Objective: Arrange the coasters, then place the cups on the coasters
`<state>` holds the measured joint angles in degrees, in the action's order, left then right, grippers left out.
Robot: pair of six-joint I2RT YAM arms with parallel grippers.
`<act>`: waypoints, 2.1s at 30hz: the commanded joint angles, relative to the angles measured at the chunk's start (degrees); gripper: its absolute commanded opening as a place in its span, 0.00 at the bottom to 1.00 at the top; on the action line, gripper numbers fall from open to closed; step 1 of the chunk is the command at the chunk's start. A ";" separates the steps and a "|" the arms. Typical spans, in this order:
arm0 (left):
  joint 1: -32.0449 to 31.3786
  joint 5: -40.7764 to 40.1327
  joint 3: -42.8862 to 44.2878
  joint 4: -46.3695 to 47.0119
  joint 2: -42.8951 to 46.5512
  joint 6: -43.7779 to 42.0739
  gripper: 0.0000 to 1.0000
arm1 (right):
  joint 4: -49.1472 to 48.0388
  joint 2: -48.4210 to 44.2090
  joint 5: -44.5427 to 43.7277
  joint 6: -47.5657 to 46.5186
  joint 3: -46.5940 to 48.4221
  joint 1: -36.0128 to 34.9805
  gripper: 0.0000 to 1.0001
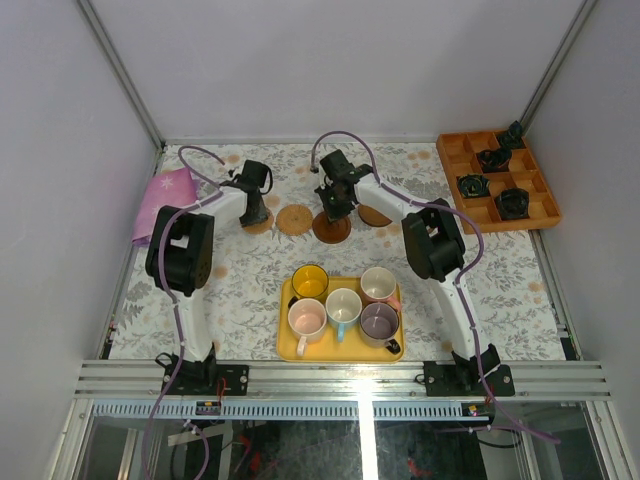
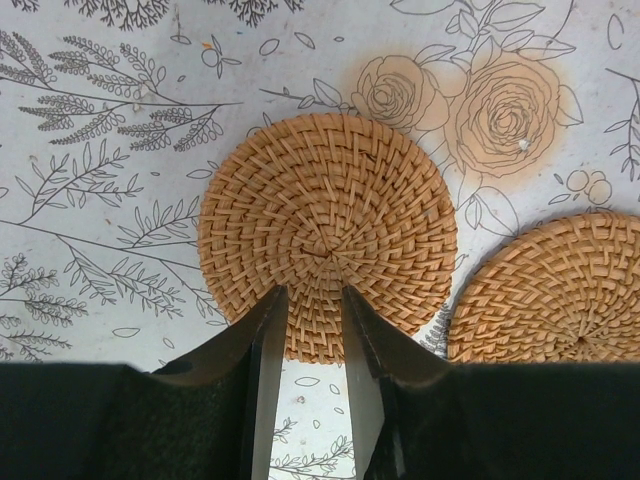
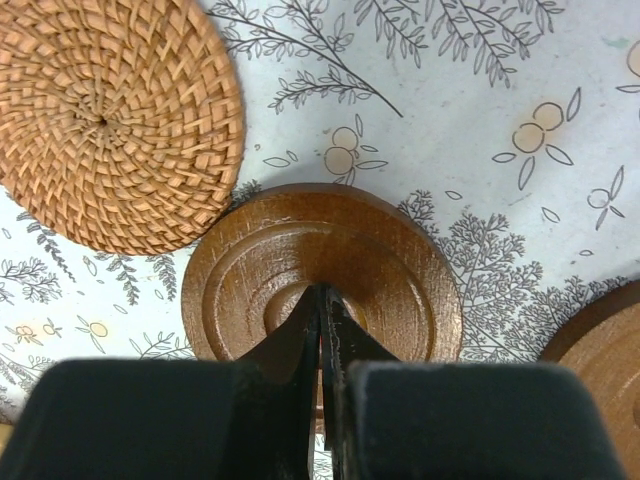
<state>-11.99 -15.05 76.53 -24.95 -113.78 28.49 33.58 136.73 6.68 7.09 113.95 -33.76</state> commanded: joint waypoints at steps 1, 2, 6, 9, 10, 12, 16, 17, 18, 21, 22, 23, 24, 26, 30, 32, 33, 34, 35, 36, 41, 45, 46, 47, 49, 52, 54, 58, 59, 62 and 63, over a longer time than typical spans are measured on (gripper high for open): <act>0.48 2.26 0.58 -0.62 -2.27 0.24 0.27 | 2.96 2.58 -6.19 0.68 0.88 0.31 0.00; 0.55 2.36 0.40 -0.63 -2.17 0.25 0.27 | 2.98 2.65 -6.34 0.89 0.92 0.42 0.00; 0.48 2.48 -0.33 -0.63 -1.59 0.40 0.27 | 3.15 2.77 -7.25 1.74 1.01 1.00 0.00; 0.45 2.81 -0.92 -0.63 -1.22 0.58 0.26 | 2.84 2.75 -7.73 2.06 1.00 1.39 0.00; 0.52 2.91 -0.99 -0.63 -1.00 0.66 0.26 | 2.73 2.82 -7.98 2.09 1.06 1.48 0.00; 0.52 3.07 -1.34 -0.63 -0.68 0.82 0.26 | 2.71 2.96 -8.17 2.31 1.58 1.78 0.00; 0.48 3.65 -1.93 -0.61 -0.18 1.20 0.26 | 3.03 3.52 -8.33 2.53 3.20 2.19 0.00; 0.50 3.70 -2.18 -0.61 -0.09 1.35 0.26 | 3.06 3.61 -8.35 2.55 3.39 2.27 0.00; 0.48 3.58 -2.30 -0.62 0.13 1.45 0.26 | 3.07 3.63 -8.35 2.65 3.48 2.29 0.00; 0.48 3.62 -3.31 -0.63 0.55 1.82 0.26 | 3.07 3.55 -8.18 2.64 3.52 2.38 0.00; 0.47 3.61 -3.58 -0.63 0.77 1.90 0.26 | 3.07 3.43 -8.13 2.66 3.37 2.45 0.00; 0.52 3.52 -3.82 -0.58 0.87 1.98 0.26 | 3.07 3.31 -8.09 2.68 3.18 2.39 0.00; 0.48 3.49 -3.95 -0.58 1.04 2.08 0.26 | 3.14 2.95 -7.99 2.67 2.94 2.38 0.00; 0.50 3.53 -4.32 -0.41 1.25 2.24 0.26 | 2.76 1.83 -7.78 2.62 1.82 2.38 0.00; 0.48 3.60 -3.99 0.06 2.00 2.45 0.26 | 1.13 -2.07 -7.78 1.64 -0.69 2.38 0.00; 0.48 3.55 -3.14 -0.01 2.25 2.45 0.26 | 0.42 -4.32 -8.36 0.99 -1.41 2.38 0.00; 0.48 3.42 -2.59 -0.01 2.49 2.33 0.27 | 0.06 -5.47 -8.76 0.66 -1.73 2.38 0.00; 0.47 3.18 -2.01 -0.06 2.77 2.23 0.27 | -0.39 -6.56 -9.11 0.36 -1.91 2.38 0.00; 0.51 2.93 -1.28 -0.26 2.97 2.12 0.28 | -0.93 -7.66 -9.62 0.15 -2.34 2.38 0.00; 0.52 2.61 -0.62 -0.54 3.15 2.03 0.28 | -1.77 -8.95 -10.21 0.04 -3.00 2.38 0.00; 0.46 1.30 1.85 -1.24 4.90 1.74 0.31 | -5.10 -13.85 -14.47 -0.59 -5.86 2.38 0.00; 0.50 0.24 2.35 -1.41 6.44 1.66 0.37 | -6.04 -15.14 -17.25 -1.04 -6.45 2.70 0.01; 0.54 0.08 2.43 -1.49 6.79 1.66 0.39 | -5.98 -15.11 -17.79 -0.97 -6.46 3.04 0.01; 0.48 -0.12 2.44 -1.58 7.12 1.58 0.42 | -5.68 -14.80 -18.39 -0.82 -6.34 3.45 0.01; 0.49 -0.30 2.40 -1.55 7.56 1.57 0.48 | -4.54 -13.69 -18.55 -0.13 -5.71 4.59 0.00; 0.47 -0.54 2.03 -1.51 8.11 1.64 0.57 | -2.97 -11.51 -18.02 1.31 -4.95 6.76 0.00; 0.43 -0.53 1.66 -1.29 8.51 1.73 0.62 | -2.53 -10.57 -17.38 1.97 -5.03 8.24 0.00; 0.54 -0.43 0.77 -0.38 9.10 1.66 0.67 | -2.41 -8.75 -16.08 2.49 -5.12 10.63 0.00; 0.53 -0.42 0.74 -0.35 8.99 1.59 0.67 | -2.32 -8.33 -15.65 2.56 -5.02 11.17 0.00; 0.51 -0.27 0.85 -0.36 8.38 1.41 0.67 | -1.98 -7.10 -15.07 2.76 -4.80 12.01 0.00; 0.48 -0.13 0.88 -0.36 8.13 1.47 0.67 | -1.90 -6.82 -15.03 2.87 -4.90 12.19 0.00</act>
<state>-11.84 -14.15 77.34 -25.80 -106.48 29.85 31.00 129.51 -9.34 8.93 107.70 -21.91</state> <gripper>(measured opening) 0.670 0.010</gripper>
